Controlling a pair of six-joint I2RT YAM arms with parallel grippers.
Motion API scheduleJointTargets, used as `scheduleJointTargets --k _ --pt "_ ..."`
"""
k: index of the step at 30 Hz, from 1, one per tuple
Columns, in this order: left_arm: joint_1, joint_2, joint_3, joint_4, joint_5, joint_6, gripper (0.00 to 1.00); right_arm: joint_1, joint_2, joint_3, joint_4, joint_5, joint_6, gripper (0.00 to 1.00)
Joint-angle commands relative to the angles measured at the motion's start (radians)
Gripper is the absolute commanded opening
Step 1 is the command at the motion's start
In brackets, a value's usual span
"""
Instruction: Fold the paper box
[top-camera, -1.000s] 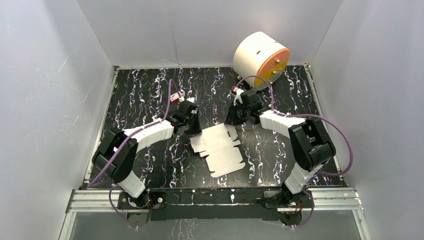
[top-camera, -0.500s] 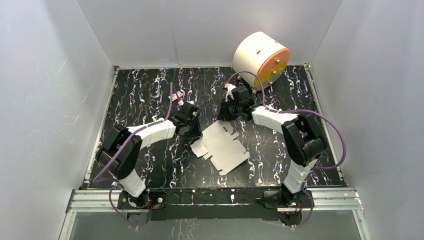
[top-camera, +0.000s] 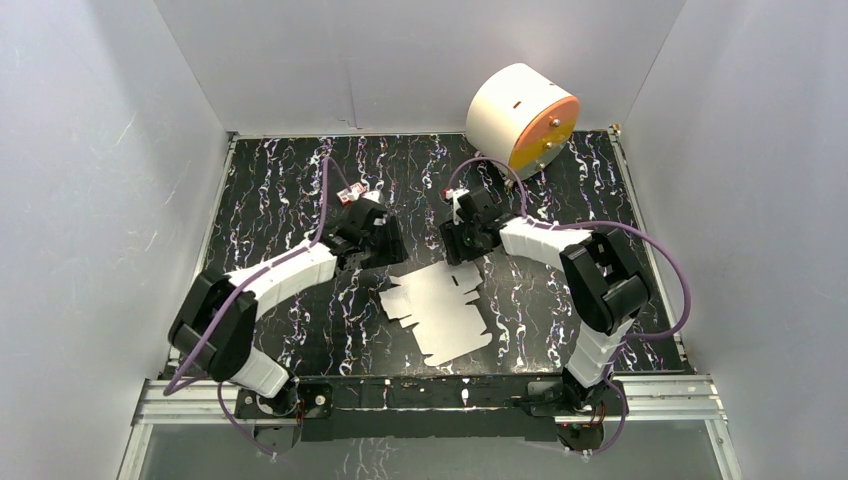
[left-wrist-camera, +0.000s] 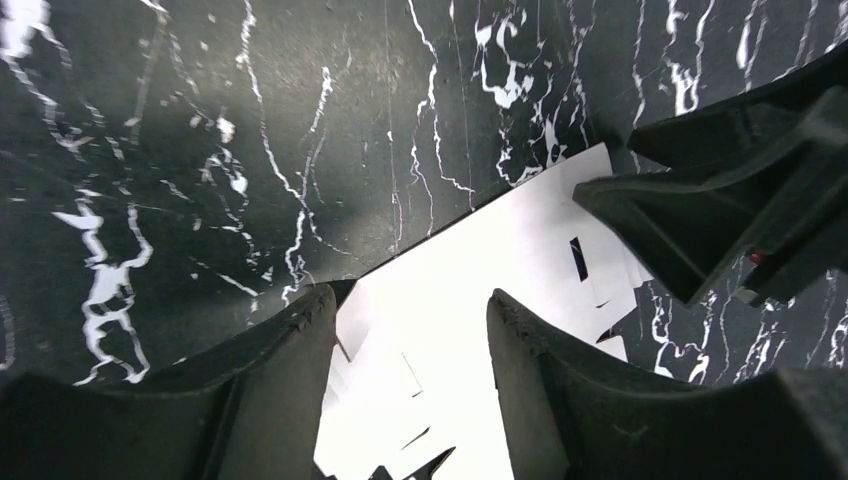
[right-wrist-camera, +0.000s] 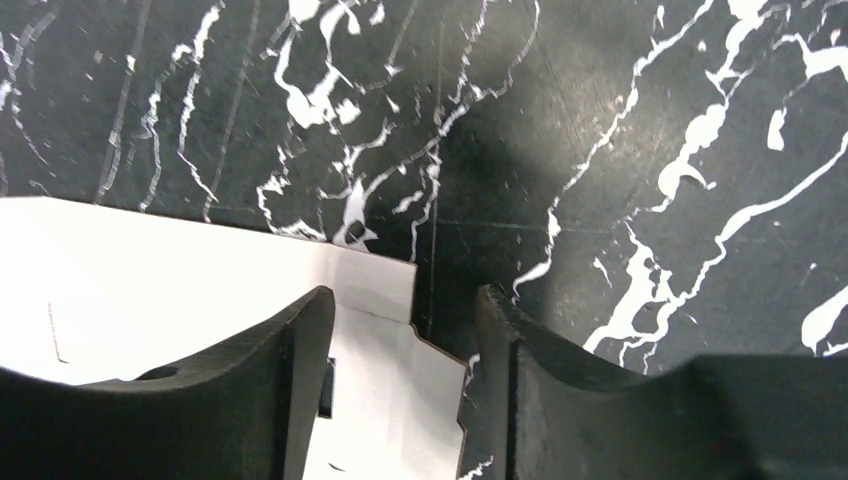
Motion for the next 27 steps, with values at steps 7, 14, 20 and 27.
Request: scheduleJointTargets --k 7,14,20,27 --pt "0.035 -0.130 -0.034 -0.073 0.034 0.030 0.62 -0.038 -0.057 -0.017 -0.010 -0.098 -0.055 0.66" --pt "0.035 -0.135 -0.091 -0.073 0.133 0.000 0.63 -0.086 -0.007 0.003 0.018 -0.246 -0.051 0.65" --pt "0.034 -0.097 -0.105 -0.026 0.151 -0.012 0.62 -0.123 0.043 0.005 0.036 -0.318 -0.048 0.61" --pt "0.035 -0.040 -0.092 0.007 0.158 -0.006 0.58 -0.147 0.081 -0.009 0.060 -0.417 -0.042 0.57"
